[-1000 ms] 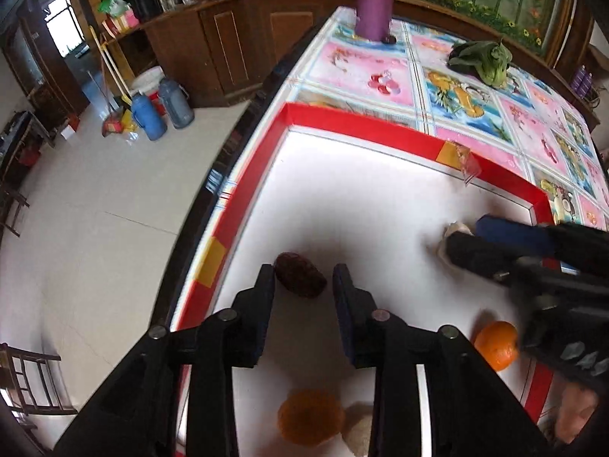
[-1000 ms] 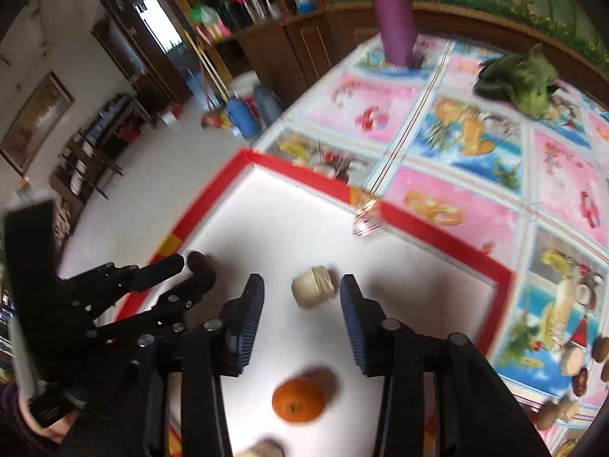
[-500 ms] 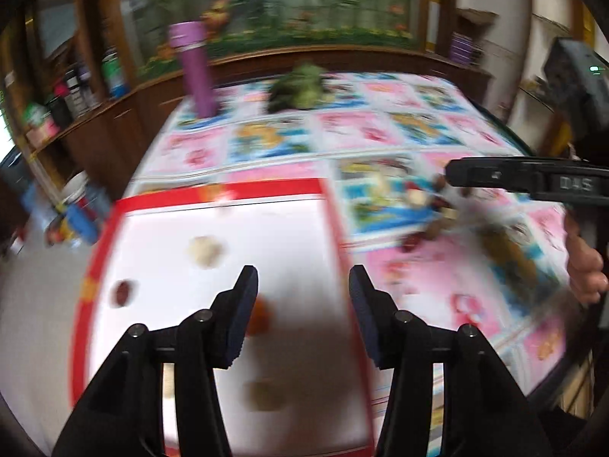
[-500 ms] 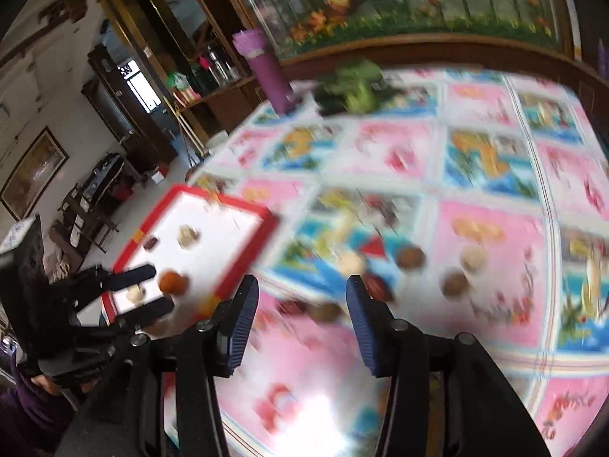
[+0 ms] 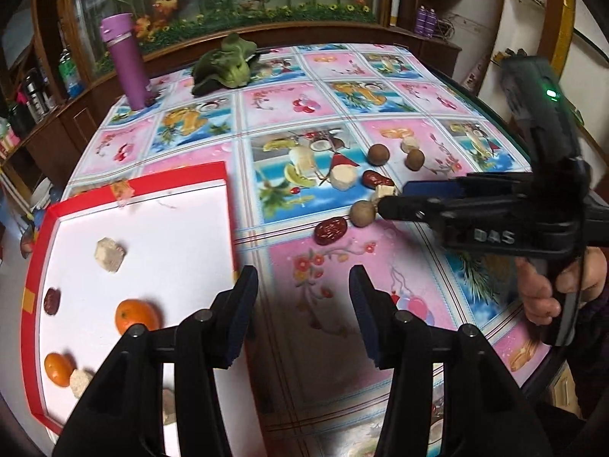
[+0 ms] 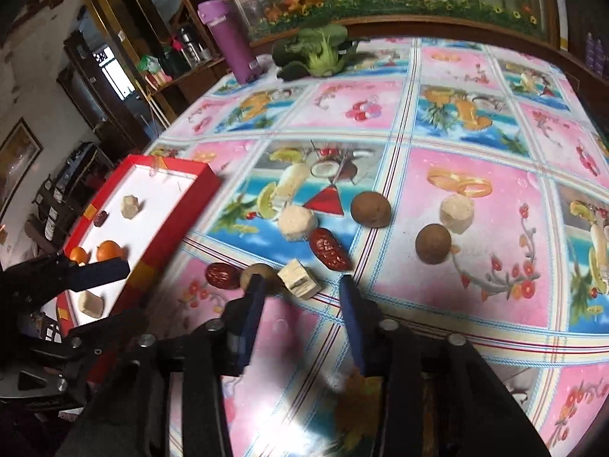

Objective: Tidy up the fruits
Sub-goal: 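Grasp a red date with the left tool while the right grasps a beige cube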

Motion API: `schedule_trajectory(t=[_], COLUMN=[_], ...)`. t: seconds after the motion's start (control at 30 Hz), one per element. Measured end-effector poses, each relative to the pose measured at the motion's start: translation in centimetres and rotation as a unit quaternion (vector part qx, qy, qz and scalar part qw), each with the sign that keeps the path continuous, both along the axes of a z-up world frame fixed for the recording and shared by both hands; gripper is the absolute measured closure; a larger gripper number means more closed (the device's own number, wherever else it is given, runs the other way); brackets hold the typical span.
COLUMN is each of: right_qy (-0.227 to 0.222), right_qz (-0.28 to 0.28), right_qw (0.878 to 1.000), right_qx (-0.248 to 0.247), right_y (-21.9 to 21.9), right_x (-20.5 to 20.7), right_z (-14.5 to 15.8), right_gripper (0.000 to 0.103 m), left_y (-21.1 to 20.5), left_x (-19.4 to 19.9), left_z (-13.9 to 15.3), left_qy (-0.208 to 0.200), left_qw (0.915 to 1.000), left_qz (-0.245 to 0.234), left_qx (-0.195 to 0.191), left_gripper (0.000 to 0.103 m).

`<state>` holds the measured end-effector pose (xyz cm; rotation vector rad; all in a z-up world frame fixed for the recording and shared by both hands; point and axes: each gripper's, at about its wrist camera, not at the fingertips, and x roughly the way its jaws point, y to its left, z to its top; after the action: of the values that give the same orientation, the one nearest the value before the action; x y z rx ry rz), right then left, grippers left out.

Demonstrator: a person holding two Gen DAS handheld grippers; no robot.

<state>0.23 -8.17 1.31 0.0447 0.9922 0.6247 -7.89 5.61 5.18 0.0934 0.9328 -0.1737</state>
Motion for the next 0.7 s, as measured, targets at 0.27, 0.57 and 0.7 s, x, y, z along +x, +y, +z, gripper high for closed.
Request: schedule_trajectory(t=[0.27, 0.57, 0.7], right_qy=[-0.023, 0.007, 0.007], right_qz=[0.004, -0.026, -0.032], right_qw=[1.000, 0.999, 0.999], right_qx=[-0.010, 0.022, 0.036], right_y=[0.6, -2.0, -2.5], right_x=[0.2, 0.6, 0.5], right_z=[0.0, 0.1, 0.5], right_gripper=[0.080, 0.085, 0.085], left_y=[-0.8, -2.3, -3.0], left_x=[2.6, 5.3, 5.9], left_z=[-1.2, -2.4, -2.7], left_qy=[0.027, 0.049, 0.052], left_qw=[0.9992, 0.9973, 0.9965], left_qz=[-0.026, -0.041, -0.052], left_qx=[0.012, 0.034, 0.041], left_gripper=[0.052, 0.052, 0.052])
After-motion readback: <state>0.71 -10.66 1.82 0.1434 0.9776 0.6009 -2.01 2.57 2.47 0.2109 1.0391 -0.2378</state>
